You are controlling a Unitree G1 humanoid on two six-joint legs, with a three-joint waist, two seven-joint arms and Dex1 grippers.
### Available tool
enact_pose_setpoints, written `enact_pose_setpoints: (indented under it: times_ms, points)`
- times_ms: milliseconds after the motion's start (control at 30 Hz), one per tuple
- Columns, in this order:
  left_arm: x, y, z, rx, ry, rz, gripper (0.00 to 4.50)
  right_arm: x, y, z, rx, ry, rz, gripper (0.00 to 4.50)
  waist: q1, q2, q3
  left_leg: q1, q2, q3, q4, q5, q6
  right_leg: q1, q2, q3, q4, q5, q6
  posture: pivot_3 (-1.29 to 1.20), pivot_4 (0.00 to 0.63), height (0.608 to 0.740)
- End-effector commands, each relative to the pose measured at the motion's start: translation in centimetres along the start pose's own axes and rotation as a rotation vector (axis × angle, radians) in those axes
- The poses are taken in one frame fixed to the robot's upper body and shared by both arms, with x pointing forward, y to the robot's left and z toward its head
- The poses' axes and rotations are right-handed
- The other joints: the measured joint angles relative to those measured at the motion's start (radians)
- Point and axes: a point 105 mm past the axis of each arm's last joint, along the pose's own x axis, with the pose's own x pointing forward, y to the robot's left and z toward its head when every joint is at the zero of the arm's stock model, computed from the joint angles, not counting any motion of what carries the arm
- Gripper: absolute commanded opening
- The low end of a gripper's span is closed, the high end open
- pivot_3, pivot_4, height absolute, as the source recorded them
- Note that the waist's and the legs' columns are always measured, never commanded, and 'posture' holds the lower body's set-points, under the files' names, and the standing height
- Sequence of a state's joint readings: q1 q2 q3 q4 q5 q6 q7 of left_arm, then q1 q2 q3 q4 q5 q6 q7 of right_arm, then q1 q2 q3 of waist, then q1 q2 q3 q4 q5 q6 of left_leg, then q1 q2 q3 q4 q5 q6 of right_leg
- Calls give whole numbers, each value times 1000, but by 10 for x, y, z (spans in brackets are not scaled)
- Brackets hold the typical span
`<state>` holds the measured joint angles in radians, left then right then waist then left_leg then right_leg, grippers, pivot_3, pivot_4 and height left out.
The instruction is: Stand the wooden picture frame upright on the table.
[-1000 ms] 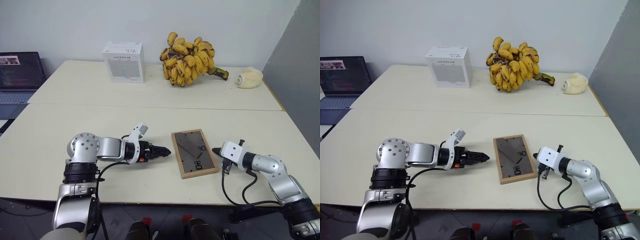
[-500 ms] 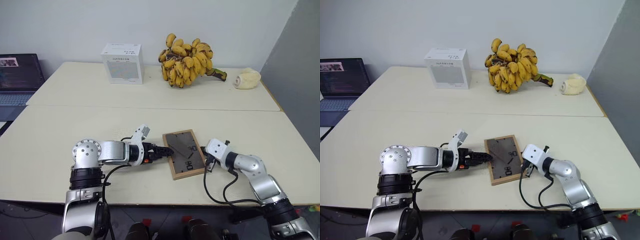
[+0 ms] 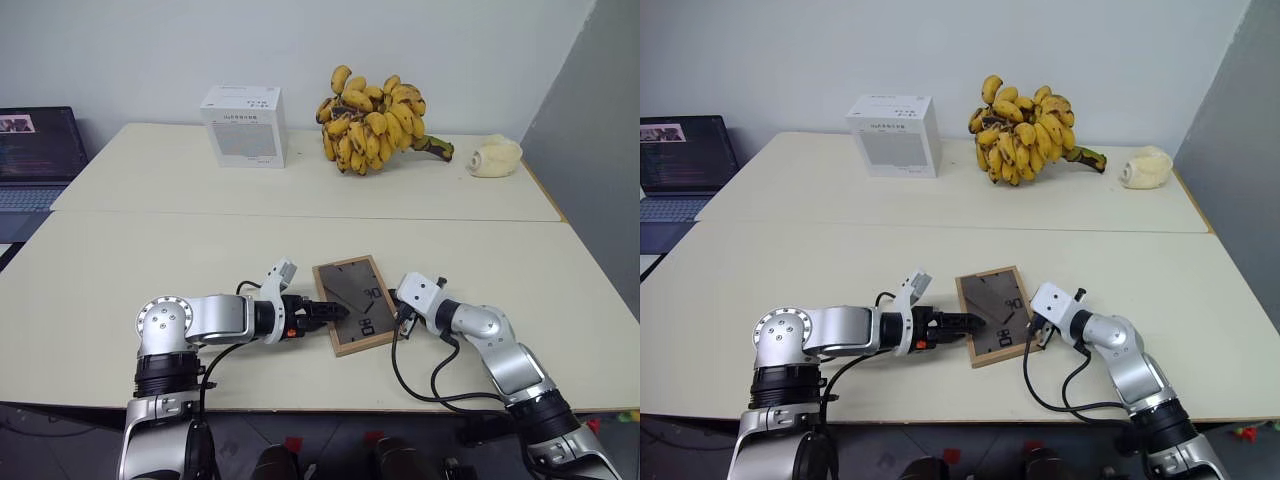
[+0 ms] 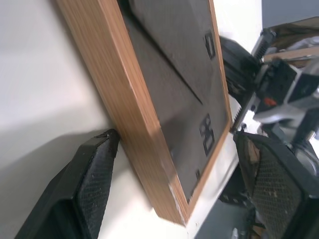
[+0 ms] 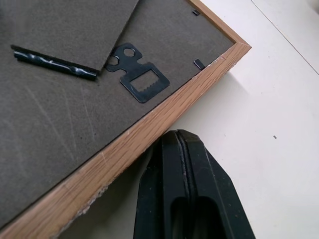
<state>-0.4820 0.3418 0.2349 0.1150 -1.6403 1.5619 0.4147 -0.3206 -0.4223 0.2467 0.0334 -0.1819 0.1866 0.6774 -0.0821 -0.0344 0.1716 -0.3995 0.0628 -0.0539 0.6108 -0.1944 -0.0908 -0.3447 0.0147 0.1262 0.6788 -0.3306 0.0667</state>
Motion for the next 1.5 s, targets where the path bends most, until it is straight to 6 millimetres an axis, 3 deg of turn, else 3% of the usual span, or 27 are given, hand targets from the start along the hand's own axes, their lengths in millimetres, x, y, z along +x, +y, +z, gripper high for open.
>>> enact_pose_setpoints:
  times_ms: [33, 200, 367, 733, 867, 1033, 1233, 1333, 1500]
  points:
    - [11, 14, -16, -44, 50, 89, 3930, 3, 8, -1, 42, 10, 30, 0, 2, 0, 0, 0, 0, 0, 0, 0, 0, 0, 0, 0, 0, 0, 0, 0, 150, 740]
    - [9, 15, -17, -68, 39, 109, 3930, 6, 11, 11, 58, -11, 32, 0, 2, 0, 0, 1, 0, 0, 0, 1, -1, 0, 0, 0, 0, 0, 0, 0, 150, 740]
    - [9, 17, -19, -112, 33, 129, 3930, 4, 11, 9, 83, -3, 29, 0, 1, 0, 0, 0, 0, 0, -2, 1, -1, -4, 0, 1, 0, -1, -1, 0, 150, 740]
    - [12, 8, -17, -131, 23, 118, 3930, 22, 15, 34, 168, -62, -5, 0, 3, 0, 0, 0, 0, 0, -3, 0, -2, -8, 0, 1, 0, -2, -3, 0, 150, 740]
    - [10, 9, -13, -123, 14, 121, 3930, 20, 15, 30, 155, -49, -9, 0, 8, 0, 0, -1, 0, 1, -3, -1, -3, -8, 0, 1, -1, -2, -4, 0, 150, 740]
    - [8, 9, -9, -118, 8, 124, 3930, 9, 1, 15, 141, -7, -31, 0, 18, 0, 1, -1, 0, 1, -3, -1, -4, -8, 0, 1, -3, -3, -4, 0, 150, 740]
    - [11, 6, -8, -130, 5, 92, 3930, 10, -3, 15, 134, -8, -34, 0, 26, 0, 1, -1, 0, 1, -4, -2, -5, -8, 0, 1, -4, -3, -5, 0, 150, 740]
    - [11, 3, -6, -130, -4, 73, 3556, 13, -3, 18, 133, -17, -34, 0, 26, 0, 1, -1, 0, 1, -4, -2, -5, -8, 0, 1, -4, -3, -4, 0, 150, 740]
    - [11, -3, -4, -119, -10, 38, 2565, 19, -5, 24, 129, -31, -34, 0, 27, 0, 3, -3, 0, 1, -4, -2, -5, -9, 0, 1, -5, -3, -4, 0, 150, 740]
